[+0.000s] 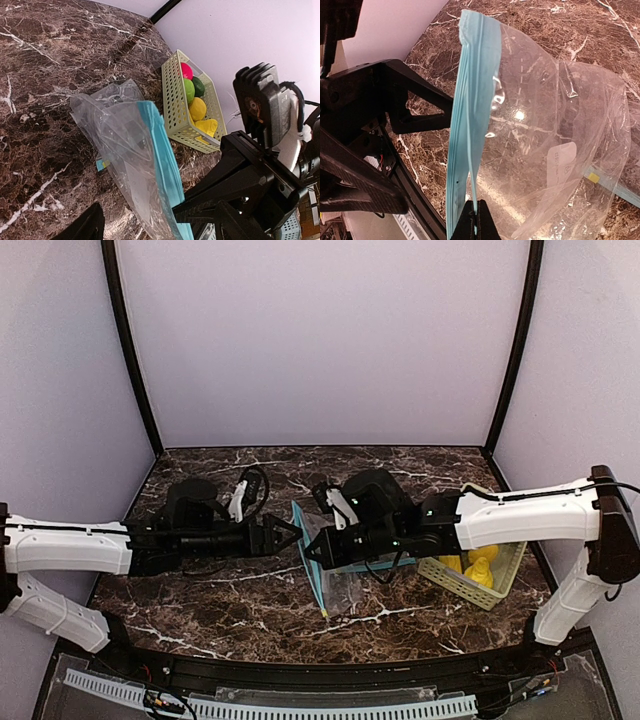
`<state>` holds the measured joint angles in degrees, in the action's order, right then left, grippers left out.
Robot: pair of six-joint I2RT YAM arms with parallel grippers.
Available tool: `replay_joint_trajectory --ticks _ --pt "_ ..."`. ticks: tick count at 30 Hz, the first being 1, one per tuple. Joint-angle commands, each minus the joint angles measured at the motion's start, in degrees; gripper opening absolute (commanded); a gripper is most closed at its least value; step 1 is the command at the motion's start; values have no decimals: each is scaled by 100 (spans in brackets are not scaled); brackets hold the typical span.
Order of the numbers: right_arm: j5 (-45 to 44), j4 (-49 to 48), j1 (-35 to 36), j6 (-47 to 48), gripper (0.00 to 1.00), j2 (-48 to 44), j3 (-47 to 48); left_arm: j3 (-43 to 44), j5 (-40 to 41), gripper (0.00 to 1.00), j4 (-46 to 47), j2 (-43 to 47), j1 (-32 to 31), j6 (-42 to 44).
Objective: Place the food in the zip-top bag and seal the zipper
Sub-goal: Open the zipper food storage bag at the center of the board.
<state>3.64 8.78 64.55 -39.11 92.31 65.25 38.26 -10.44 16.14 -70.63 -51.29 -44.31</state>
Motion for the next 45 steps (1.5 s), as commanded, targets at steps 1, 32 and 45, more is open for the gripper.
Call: replay_joint_trajectory --ticks 1,32,45 --pt "-87 -164 70 -56 0 52 152 78 159 72 101 -186 -71 -66" --pt "-1325 399 100 -233 0 -340 -57 642 1859 3 -979 -1071 -970 -4" --pt "-2696 1438 113 -859 0 -448 169 966 3511 1 -2563 -156 -1121 592"
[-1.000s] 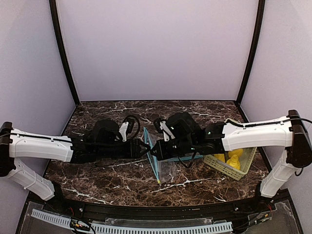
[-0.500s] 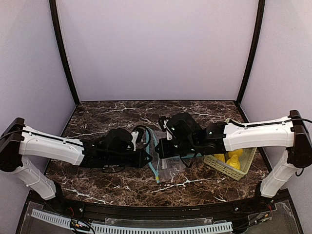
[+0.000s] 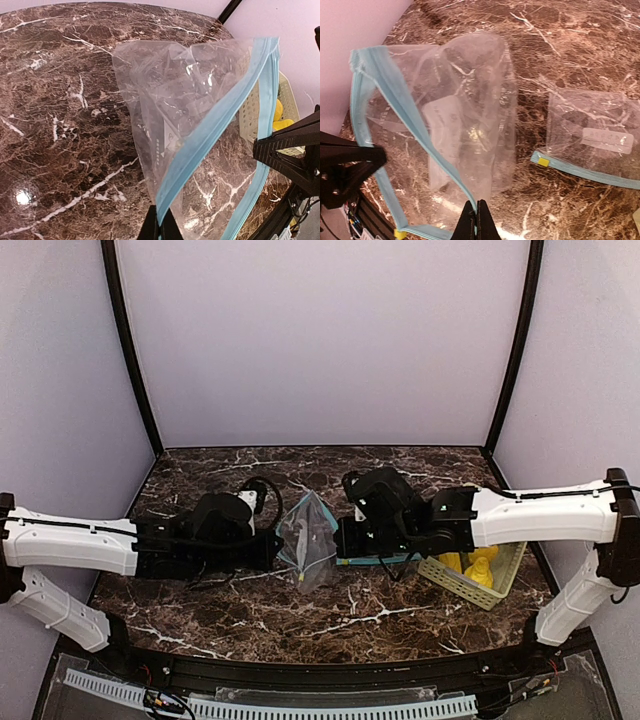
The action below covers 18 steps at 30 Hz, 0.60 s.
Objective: Place the food in the zip-top bag and seal the zipper
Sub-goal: Open the zipper food storage bag at the center of the board.
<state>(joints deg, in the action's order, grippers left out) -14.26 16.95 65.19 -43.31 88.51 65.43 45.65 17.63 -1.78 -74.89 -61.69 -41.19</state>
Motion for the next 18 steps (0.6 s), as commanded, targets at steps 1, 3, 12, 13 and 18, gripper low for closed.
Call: replay_joint_trajectory --ticks 1,3,12,13,18 --pt "-1087 739 55 -557 0 -71 147 261 741 1 -815 299 -113 320" --pt "-1314 844 50 -710 0 -115 93 320 813 1 -926 284 -162 360" --pt "-865 430 55 -377 14 -209 -42 615 528 1 -600 -99 -485 717" --pt "-764 335 51 -304 19 -220 -78 665 456 1 -549 -171 -511 794" --pt "-436 -64 56 -107 42 -132 -109 834 230 1 -185 -400 -684 975"
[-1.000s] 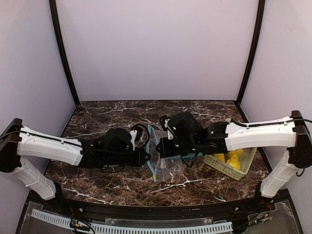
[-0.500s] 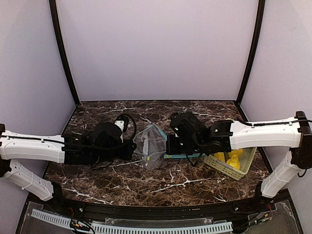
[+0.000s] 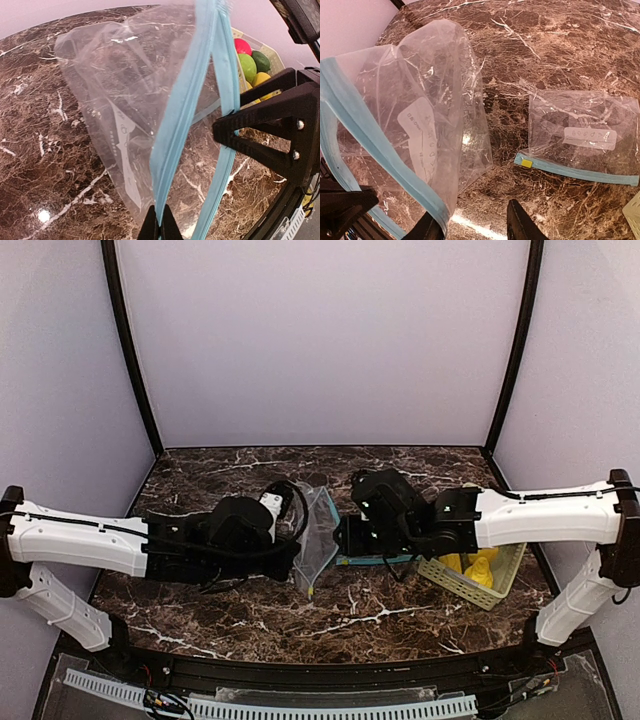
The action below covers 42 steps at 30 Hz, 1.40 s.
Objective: Place the food in the zip-top bag and seal the zipper
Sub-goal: Open the zipper food storage bag at the center of the board.
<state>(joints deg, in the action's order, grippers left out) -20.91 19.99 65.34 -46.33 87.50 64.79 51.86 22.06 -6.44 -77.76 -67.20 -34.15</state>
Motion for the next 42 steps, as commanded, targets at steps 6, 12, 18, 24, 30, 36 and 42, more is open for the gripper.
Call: replay_joint_trajectory --ticks 6,12,18,24,30,36,42 --pt "104 -293 49 264 52 298 128 239 -277 1 485 -159 -203 250" --pt "-53 -252 45 40 63 578 189 127 -238 1 610 -26 -215 182" --pt "-780 288 44 -614 80 826 339 44 51 1 736 103 -223 210" --pt "-1108 767 1 -1044 84 792 187 256 1524 1 -845 301 -223 49" --pt "-1028 838 -21 -1122 85 858 89 356 2072 1 -1462 510 -223 81" --pt "-1033 1100 -26 -1117 88 920 198 631 2317 1 -2003 413 -228 64" --pt "293 -125 15 574 89 728 347 906 1191 1 -1445 177 -211 869"
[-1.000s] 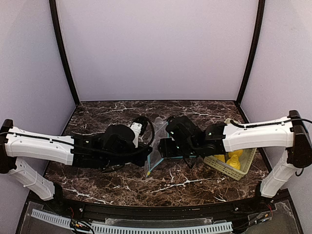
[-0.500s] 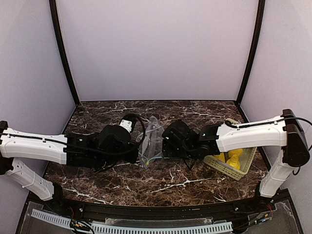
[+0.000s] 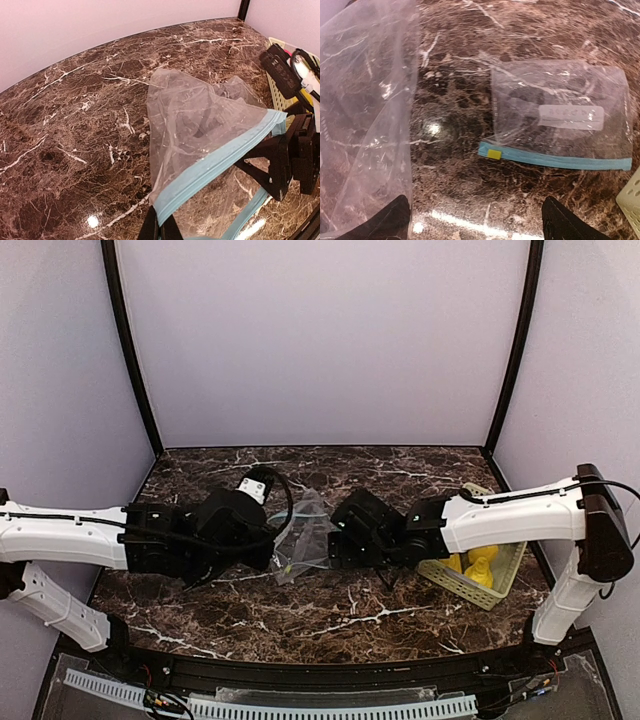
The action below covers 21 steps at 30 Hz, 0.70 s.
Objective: Place the food in the zip-top bag and seal the zipper
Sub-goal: Open the zipper food storage bag at the center of the board.
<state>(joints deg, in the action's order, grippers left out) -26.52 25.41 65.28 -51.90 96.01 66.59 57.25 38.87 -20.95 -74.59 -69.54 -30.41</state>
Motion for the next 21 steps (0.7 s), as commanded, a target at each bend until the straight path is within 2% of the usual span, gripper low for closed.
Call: replay_joint_trajectory --ticks 1,6,10,18,21 --pt "1150 -969 40 1314 90 -189 166 463 -671 1 -132 -199 34 603" --pt "2384 -2202 88 1832 95 -745 -200 983 -1266 1 -679 -575 374 834" --pt "2631 -2696 93 1862 97 -1296 -613 937 -1706 1 -775 -534 710 973" --pt "3057 -2754 95 2015 99 -2144 -1056 905 -1746 1 -1111 -225 1181 1335" --pt "2793 -2503 94 2016 99 -2512 -1202 1098 -1508 1 -1471 -72 1310 1552"
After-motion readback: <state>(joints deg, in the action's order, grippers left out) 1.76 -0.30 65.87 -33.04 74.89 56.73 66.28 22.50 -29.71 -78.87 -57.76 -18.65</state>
